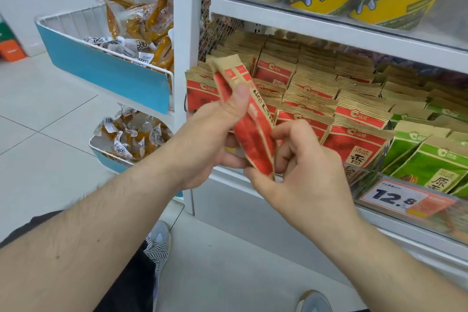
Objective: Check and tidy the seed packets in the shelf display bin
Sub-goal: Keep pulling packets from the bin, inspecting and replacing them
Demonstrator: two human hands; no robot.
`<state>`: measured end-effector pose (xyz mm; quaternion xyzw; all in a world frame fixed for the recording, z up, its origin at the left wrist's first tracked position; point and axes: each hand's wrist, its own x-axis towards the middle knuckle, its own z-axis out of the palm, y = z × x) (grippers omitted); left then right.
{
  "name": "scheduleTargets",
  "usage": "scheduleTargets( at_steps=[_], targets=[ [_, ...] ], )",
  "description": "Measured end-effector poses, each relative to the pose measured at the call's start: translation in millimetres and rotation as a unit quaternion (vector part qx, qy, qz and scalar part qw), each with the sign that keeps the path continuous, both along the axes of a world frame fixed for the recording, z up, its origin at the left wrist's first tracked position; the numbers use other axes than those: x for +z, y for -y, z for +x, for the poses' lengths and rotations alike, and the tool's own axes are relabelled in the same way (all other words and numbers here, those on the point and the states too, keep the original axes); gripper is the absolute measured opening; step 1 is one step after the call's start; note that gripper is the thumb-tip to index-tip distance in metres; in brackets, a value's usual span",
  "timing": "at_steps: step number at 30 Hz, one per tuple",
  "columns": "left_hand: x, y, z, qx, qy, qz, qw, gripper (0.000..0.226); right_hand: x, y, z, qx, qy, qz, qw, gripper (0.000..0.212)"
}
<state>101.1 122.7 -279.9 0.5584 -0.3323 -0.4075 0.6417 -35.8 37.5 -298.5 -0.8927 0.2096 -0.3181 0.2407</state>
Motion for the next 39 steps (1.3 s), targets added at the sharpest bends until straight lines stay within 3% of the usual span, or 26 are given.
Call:
scheduleTargets(
  at_steps=[3,5,9,12,14,20,31,39],
  targets=[
    [-6.2,0.1,5.3,-0.015,0.018,0.005,1.000,0.043,-2.5,0.6,0.5,0.037,-0.037,0.033,0.998,0.039],
    [-8.4,-0.9,10.2,-0.044,-0.006,0.009,0.999,0.040,-1.8,5.1,1.4,0.039,0.002,0.111,0.993,0.023],
    [-8.2,-4.7,14.4,-0.129,-0.033,0.033,0.991,0.040,12.3,19.2,-0.3,-0.010,0.131,0.263,0.956,0.016],
    [-12.2,-6.0,14.1,-0.187,-0.003,0.055,0.981,0.042,18.6,25.8,-3.5,0.035,0.098,0.340,0.934,0.014],
    [-12.9,-4.1,11.8,-0.174,0.009,0.061,0.983,0.037,18.6,25.7,-5.2,0.062,0.081,0.353,0.930,0.012],
    [-4.9,-1.9,15.8,-0.033,0.011,0.021,0.999,0.031,20.0,23.9,-6.4,0.052,0.062,0.353,0.932,0.035],
    [-7.2,-2.8,15.6,-0.053,-0.001,0.019,0.998,0.029,18.8,25.3,-4.4,0.034,0.068,0.384,0.920,0.038],
    [-11.6,-4.3,16.4,-0.144,0.013,0.062,0.988,0.029,18.9,25.7,-3.0,0.023,0.089,0.416,0.905,0.040]
  ],
)
